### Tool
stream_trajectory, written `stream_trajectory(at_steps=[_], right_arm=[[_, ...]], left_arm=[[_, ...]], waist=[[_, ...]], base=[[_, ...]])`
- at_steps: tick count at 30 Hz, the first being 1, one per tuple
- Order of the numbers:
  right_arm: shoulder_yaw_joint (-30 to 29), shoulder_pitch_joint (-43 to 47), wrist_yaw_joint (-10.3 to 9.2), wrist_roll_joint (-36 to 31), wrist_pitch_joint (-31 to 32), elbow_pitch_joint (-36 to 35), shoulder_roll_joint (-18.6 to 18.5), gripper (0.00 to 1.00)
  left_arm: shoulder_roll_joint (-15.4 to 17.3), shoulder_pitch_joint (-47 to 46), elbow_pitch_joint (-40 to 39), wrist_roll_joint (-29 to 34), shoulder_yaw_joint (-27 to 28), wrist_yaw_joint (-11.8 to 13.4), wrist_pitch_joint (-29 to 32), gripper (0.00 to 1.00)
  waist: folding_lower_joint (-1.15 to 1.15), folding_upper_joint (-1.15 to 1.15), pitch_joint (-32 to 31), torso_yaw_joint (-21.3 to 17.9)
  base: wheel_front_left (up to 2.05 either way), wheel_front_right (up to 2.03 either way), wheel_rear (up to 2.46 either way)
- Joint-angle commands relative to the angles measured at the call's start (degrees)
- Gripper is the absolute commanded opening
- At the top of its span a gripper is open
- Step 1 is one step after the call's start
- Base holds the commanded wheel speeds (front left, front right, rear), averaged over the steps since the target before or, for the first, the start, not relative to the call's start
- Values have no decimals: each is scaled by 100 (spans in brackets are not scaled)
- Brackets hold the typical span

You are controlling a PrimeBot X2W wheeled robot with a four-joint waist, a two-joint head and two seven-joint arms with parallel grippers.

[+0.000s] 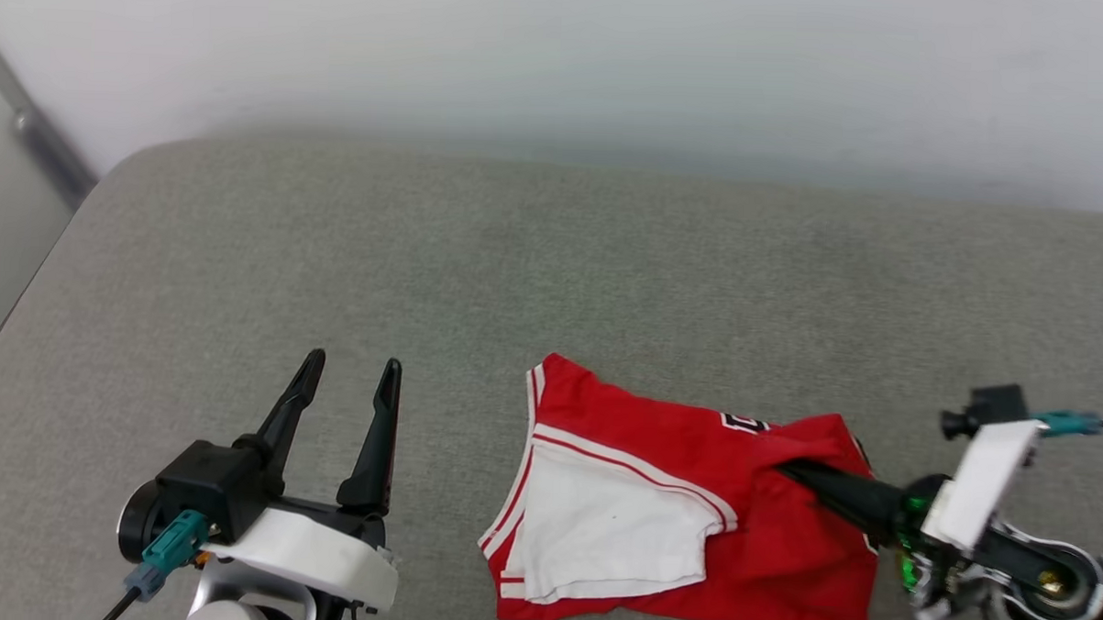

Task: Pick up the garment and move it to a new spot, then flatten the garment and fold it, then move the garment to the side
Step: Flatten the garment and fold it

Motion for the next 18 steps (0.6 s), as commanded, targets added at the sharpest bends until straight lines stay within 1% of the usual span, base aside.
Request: stream_trajectory(at_steps=[1,3,7,10,13,14,15,18], right_arm=[[281,-150,0,188,-145,116,35,0],[658,-271,-1,354,-357,287,34,0],[1340,-550,-1,314,-753,655,29,0],[1677,-746,-1,57,-1103,975,25,0],[1942,-923,0,162,-1313,1305,26,0],[2025,-978,0,187,-1384,1406,26,21],[2273,-1090,0,328,-1576,1578,26,100],[2531,-1167,0,439,-1653,1615,26,100]], left_arm=[[-31,-110,26,39,-16,-43,-26,100],[-67,-204,54,43,-38,-92,-46,100],[-147,-360,149,27,-71,-176,-98,100],[-200,-437,224,18,-77,-226,-137,100],[-248,-517,304,13,-78,-262,-190,100],[-258,-535,330,12,-76,-282,-198,100],[-291,-560,406,19,-69,-295,-236,100],[-308,-579,476,16,-61,-313,-263,100]], waist=[[0,0,169,191],[0,0,270,311],[0,0,456,524],[0,0,582,637],[0,0,676,697],[0,0,697,706],[0,0,724,704],[0,0,705,664]], base=[[0,0,0],[0,0,0],[0,0,0],[0,0,0],[0,0,0],[0,0,0],[0,0,0],[0,0,0]])
